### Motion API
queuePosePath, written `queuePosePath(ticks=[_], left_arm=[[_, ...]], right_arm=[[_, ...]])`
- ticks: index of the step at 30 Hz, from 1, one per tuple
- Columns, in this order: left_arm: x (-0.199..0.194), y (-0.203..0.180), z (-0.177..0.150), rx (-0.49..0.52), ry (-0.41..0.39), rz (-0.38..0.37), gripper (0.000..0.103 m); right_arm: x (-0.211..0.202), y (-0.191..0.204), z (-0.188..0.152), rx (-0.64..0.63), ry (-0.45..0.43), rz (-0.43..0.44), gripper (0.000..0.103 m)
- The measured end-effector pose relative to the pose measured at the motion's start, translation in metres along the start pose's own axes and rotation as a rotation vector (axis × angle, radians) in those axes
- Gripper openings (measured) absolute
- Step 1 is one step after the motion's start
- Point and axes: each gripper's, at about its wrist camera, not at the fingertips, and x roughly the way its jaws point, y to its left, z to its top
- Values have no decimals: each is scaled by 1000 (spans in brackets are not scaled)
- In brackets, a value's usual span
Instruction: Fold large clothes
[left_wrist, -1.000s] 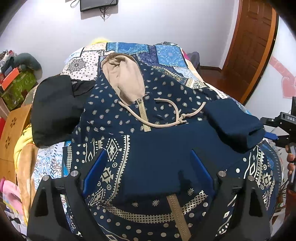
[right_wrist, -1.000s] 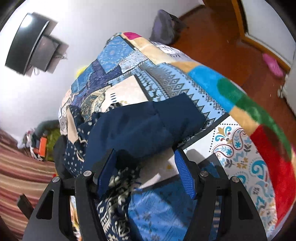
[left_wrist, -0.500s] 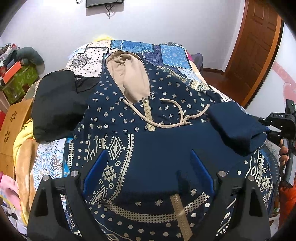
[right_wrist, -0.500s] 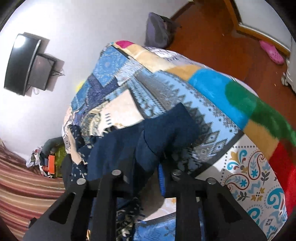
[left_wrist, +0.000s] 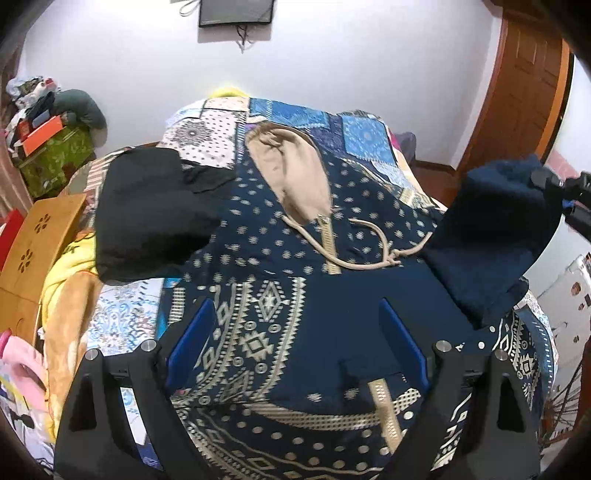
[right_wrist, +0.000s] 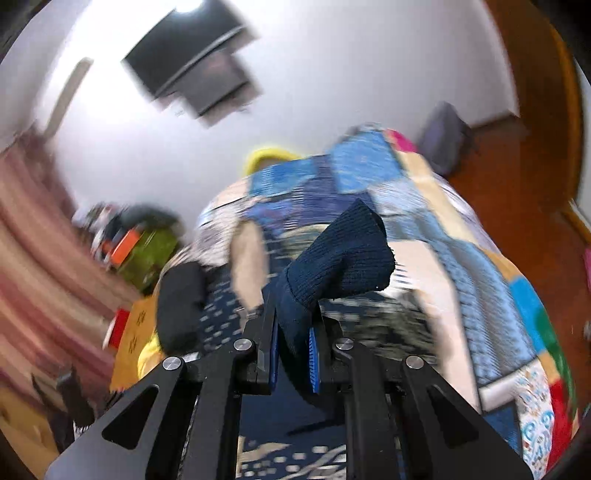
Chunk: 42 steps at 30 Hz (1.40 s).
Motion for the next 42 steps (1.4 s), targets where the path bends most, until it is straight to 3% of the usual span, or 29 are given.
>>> queuePosePath(ticks=[8, 11, 20, 22, 25, 30, 35, 37, 39, 42], left_arm=[[-29, 54, -7, -93, -46, 47, 90], [-37, 77, -12, -138, -50, 66, 90], [-44, 123, -37, -222, -10, 106, 90], [-42, 127, -42, -235, 3, 103, 89], [-34, 131, -47, -262, 28, 79, 89], [-15, 129, -49, -318, 74, 17, 89], [5, 126, -50, -392, 139, -82, 89], [16, 126, -52, -434, 174, -120, 89], [28, 125, -56, -473, 212, -166, 89], [48, 118, -66, -493, 283, -229, 88]], right_arm=[[64, 107, -40, -325, 198, 71, 11], [108, 131, -73, -387, 342, 89, 11], [197, 145, -147, -439, 677, 28, 17], [205, 143, -156, -438, 747, 3, 26], [205, 140, -164, -401, 822, 24, 29], [181, 143, -147, -424, 773, 32, 29], [129, 133, -98, -443, 592, 26, 31], [114, 125, -83, -447, 524, 11, 40], [90, 109, -66, -445, 438, -20, 48], [64, 82, -49, -446, 338, -104, 50]])
